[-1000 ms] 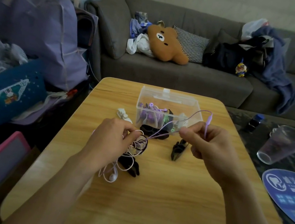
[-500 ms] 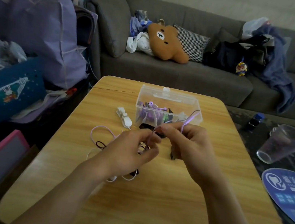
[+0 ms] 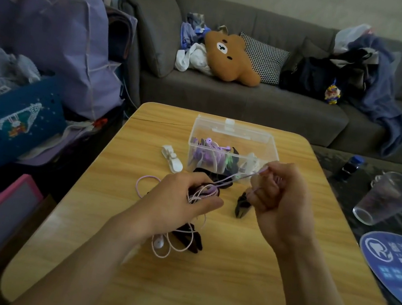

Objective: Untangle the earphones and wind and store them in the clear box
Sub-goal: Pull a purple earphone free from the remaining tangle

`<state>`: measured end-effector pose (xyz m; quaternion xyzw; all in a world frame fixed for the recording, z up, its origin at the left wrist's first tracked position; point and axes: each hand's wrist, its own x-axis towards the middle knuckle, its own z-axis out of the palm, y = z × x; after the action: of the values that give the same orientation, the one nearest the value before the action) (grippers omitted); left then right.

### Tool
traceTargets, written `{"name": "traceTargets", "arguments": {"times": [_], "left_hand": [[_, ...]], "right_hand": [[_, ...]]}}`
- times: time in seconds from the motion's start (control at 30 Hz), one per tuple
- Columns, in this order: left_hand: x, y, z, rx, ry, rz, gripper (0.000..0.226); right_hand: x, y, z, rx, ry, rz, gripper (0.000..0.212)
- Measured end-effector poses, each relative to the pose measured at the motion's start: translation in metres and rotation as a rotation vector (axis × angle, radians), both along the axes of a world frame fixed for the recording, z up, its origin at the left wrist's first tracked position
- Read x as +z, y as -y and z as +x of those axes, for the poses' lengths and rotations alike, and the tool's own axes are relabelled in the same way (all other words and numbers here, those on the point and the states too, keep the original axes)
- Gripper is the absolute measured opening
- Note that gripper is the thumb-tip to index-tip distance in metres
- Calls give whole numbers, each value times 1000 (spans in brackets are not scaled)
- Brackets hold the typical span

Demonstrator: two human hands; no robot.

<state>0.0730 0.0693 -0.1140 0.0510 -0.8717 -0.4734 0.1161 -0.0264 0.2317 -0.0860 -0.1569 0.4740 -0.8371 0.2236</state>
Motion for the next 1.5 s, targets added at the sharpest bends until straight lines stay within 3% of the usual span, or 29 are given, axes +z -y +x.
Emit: {"name": "traceTargets", "arguments": {"times": [0.07,0.2,0.33,0.47,0.57,0.67,0.87,1.03,1.13,1.3,1.5], "left_hand": [[-1,-1,0,32,-21,45,17],[-4,-3,-1,65,-29,78,20],[-3,0,-1,87,-15,128,27],[2,4,0,78,12,177,38],[5,8,0,67,-4,218,30],[4,11,-1,122,-38,200,16],[-1,12,-3,250,-115,60,11],[-2,10,-2,285,-165,-34,16],[1,14,-1,213,-128,27,22],[7,22,2,99,-18,-22,36],[5,19,3,56,24,-74,27]], "right_hand": [[-2,0,-1,40,-28,71,28],[0,1,11,99,-319,397,26],[-3,4,16,95,-512,551,20],[-9,3,9,20,-559,678,17],[-11,2,4,3,-593,768,17],[-11,2,3,49,-647,796,14],[-10,1,8,81,-773,795,3],[-15,4,12,26,-861,820,4],[-16,5,11,-19,-879,877,5],[-15,5,8,-26,-810,876,16],[-18,10,12,-3,-685,830,17]]}}
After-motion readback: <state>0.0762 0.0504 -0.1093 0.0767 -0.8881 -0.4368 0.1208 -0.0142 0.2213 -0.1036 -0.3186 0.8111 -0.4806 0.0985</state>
